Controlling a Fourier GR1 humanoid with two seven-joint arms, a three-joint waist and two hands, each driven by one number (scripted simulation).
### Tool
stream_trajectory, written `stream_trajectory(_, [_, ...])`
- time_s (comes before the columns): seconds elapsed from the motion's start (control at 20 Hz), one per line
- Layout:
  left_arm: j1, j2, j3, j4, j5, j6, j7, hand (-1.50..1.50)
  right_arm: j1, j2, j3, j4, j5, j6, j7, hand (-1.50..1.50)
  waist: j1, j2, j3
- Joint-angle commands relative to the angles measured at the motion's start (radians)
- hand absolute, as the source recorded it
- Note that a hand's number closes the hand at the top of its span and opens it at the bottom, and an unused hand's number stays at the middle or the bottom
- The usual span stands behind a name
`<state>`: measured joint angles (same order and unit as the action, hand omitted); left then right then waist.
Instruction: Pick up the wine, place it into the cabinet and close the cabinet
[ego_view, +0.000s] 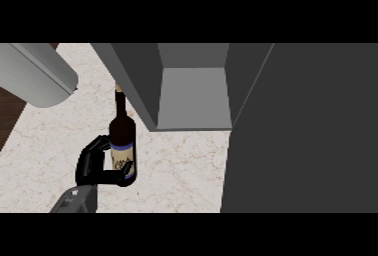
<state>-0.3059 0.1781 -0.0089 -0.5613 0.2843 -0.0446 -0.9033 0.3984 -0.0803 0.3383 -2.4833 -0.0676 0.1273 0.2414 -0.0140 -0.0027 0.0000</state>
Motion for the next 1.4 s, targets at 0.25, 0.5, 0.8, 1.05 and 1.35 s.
stream_trajectory(0.25, [0.035,0.029,-0.114,-0.300,-0.084,0.068,0.289,1.50,0.031,-0.013,-0.055,-0.060,-0.055,0.006,0.016,-1.50,0.017,-0.003,0.002])
stream_trajectory(0.5, [0.006,-0.015,-0.132,-0.384,-0.122,0.147,0.380,1.50,0.033,0.013,0.019,-0.101,-0.011,-0.017,0.049,-1.50,0.009,0.000,0.000])
stream_trajectory(0.8, [-0.086,-0.051,-0.149,-0.436,-0.156,0.195,0.544,1.50,0.013,-0.036,-0.139,-0.090,-0.149,0.032,0.059,-1.50,0.007,0.002,0.001])
stream_trajectory(1.05, [-0.114,-0.117,-0.242,-0.430,-0.282,0.322,0.615,1.50,0.067,-0.011,-0.092,-0.054,-0.117,0.050,-0.015,-1.50,0.001,0.000,0.001])
stream_trajectory(1.35, [-0.193,-0.158,-0.258,-0.456,-0.317,0.379,0.718,1.50,0.087,0.006,-0.035,-0.091,-0.049,0.029,0.018,-1.50,-0.017,-0.003,0.001])
